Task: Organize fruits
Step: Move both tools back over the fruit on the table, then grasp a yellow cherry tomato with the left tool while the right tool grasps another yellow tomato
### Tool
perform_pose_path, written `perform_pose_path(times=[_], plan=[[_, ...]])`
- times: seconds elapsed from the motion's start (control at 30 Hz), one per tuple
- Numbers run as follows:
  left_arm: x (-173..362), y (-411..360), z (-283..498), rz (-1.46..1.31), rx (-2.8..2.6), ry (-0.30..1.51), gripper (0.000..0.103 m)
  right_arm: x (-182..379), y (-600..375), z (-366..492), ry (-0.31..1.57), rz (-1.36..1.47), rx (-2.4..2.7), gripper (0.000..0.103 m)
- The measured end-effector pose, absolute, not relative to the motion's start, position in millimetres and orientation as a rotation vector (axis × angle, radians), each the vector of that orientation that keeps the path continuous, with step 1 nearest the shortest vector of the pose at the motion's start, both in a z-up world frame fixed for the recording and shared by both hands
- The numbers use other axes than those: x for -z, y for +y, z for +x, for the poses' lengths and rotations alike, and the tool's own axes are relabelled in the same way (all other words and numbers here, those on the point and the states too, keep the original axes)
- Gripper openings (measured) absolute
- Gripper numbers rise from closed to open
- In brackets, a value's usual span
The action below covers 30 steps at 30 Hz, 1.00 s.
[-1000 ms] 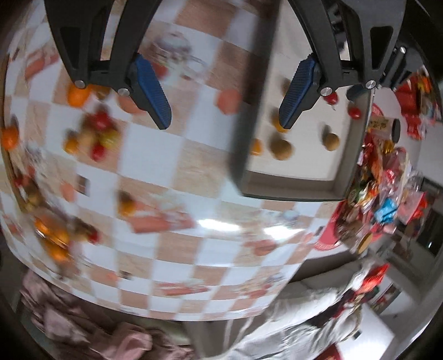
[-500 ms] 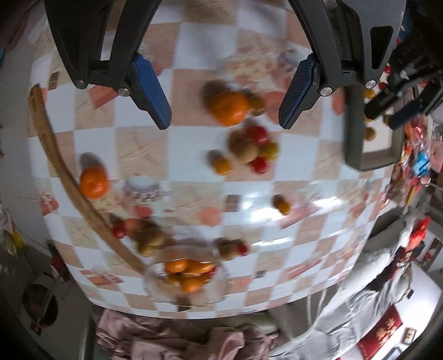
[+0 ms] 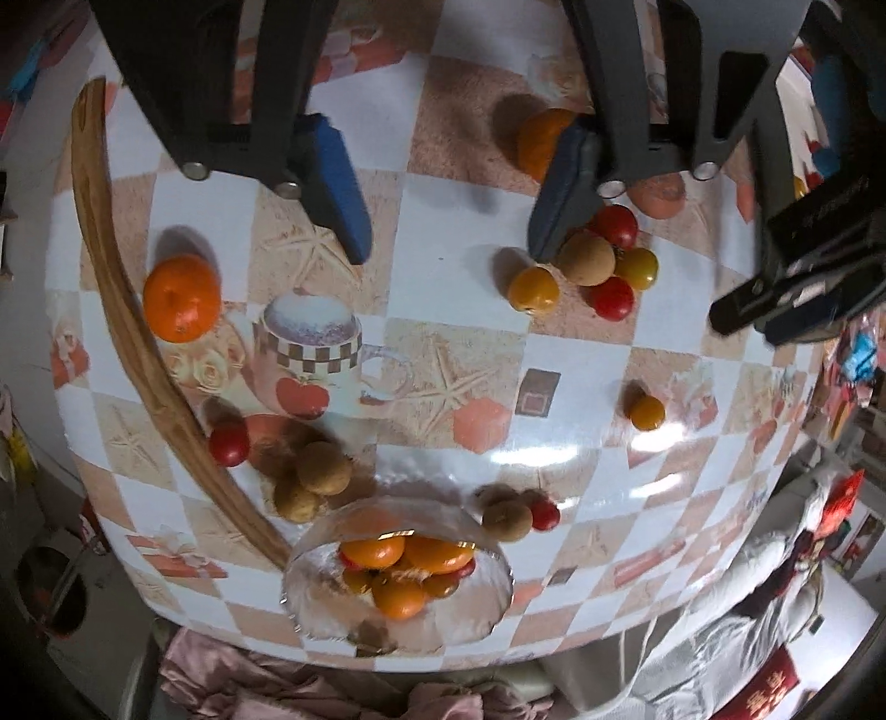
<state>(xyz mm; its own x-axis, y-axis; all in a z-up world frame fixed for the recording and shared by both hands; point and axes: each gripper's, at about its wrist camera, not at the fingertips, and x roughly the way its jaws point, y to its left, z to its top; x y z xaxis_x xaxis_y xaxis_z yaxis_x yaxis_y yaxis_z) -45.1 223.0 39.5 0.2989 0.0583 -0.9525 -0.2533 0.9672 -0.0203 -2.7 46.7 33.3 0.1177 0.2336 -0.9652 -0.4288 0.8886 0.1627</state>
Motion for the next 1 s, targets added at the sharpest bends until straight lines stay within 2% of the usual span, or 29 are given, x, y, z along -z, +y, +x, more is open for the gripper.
perform_pose_path(times=[0.47,0.53,0.67,0.7,0.77,0.83,0.87,1.0], plan=[[-12,216,4,-0.136,-0.176,1.252,0.064,-24,73,-3,1.319,-0.262,-0.629,0.057],[-12,215,8,-0.129,-0.169,1.244,0.064,-24,77,-2,1.305,-0.272,-0.633,0.054],[-12,214,13,-0.114,-0.166,1.236,0.064,-24,79,0,1.303,-0.261,-0.642,0.037],[-12,214,13,-0.113,-0.164,1.232,0.062,-24,79,0,1.307,-0.253,-0.648,0.033],[-13,212,13,-0.112,-0.154,1.222,0.050,-23,82,-1,1.313,-0.244,-0.663,0.024],[-15,209,13,-0.105,-0.138,1.216,0.029,-23,84,-2,1.306,-0.249,-0.655,0.023],[-15,208,14,-0.101,-0.131,1.215,0.023,-23,83,-2,1.311,-0.238,-0.651,0.023],[-17,213,10,-0.158,-0.114,1.217,0.022,-23,74,0,1.333,-0.172,-0.629,0.023]])
